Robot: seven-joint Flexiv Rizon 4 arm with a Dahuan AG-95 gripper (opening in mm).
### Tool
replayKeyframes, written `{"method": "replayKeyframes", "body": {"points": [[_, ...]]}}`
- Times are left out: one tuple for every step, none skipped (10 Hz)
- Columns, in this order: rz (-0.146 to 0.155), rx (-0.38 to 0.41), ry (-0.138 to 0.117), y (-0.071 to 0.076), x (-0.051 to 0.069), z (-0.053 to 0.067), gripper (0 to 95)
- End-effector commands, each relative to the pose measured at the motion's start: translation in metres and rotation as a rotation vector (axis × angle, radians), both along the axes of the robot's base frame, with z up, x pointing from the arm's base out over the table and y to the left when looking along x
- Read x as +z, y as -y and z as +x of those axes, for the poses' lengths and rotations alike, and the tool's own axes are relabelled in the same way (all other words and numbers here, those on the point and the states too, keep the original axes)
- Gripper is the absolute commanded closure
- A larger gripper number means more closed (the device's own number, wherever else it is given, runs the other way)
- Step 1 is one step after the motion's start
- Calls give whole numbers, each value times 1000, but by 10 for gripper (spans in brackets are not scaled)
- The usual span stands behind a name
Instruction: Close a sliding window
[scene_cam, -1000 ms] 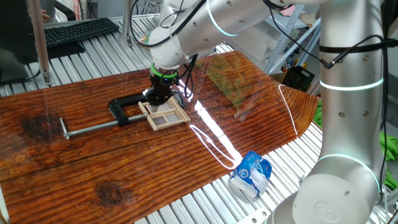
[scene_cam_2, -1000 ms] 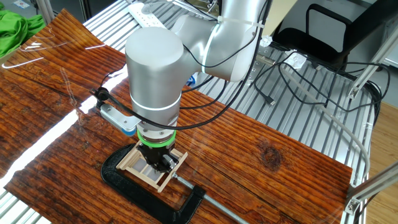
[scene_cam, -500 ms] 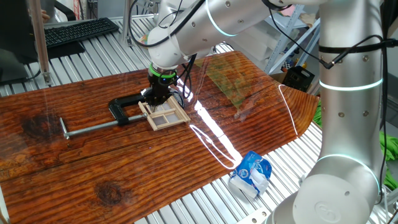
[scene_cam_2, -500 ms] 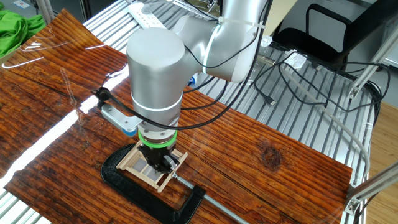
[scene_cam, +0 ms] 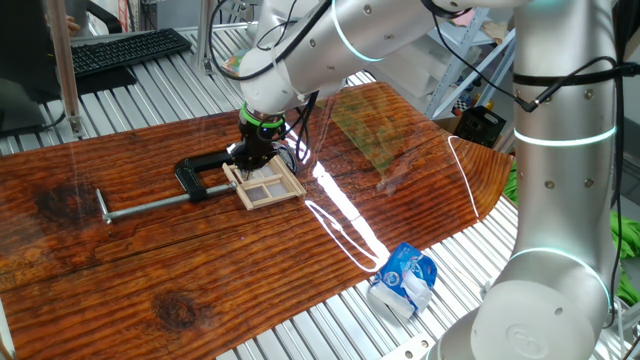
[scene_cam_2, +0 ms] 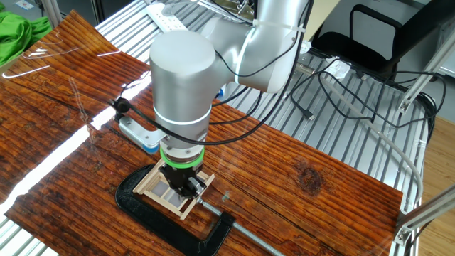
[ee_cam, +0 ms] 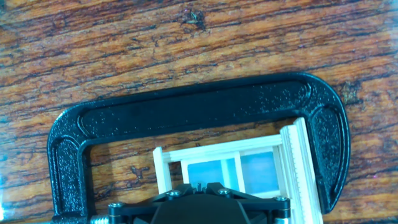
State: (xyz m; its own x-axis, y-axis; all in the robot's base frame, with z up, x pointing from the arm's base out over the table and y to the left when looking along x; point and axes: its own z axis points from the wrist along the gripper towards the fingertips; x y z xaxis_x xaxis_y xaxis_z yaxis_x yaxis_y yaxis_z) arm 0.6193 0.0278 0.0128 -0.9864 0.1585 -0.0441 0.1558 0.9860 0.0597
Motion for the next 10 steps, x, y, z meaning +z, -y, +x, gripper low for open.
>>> {"method": "replayKeyframes", "body": {"points": [[0,-3,2,0,-2,3,950],[1,-2,0,-1,-2,3,950],[2,-4,-1,-1,-1,3,950],[5,-6,1,-1,-1,3,950],[6,-7,1,-1,-1,3,950],[8,-11,0,-1,-1,3,950],[5,-7,1,-1,-1,3,950],[4,8,2,-1,-2,3,950],[5,10,-1,0,-2,3,950],[9,15,1,0,-3,2,950]]}}
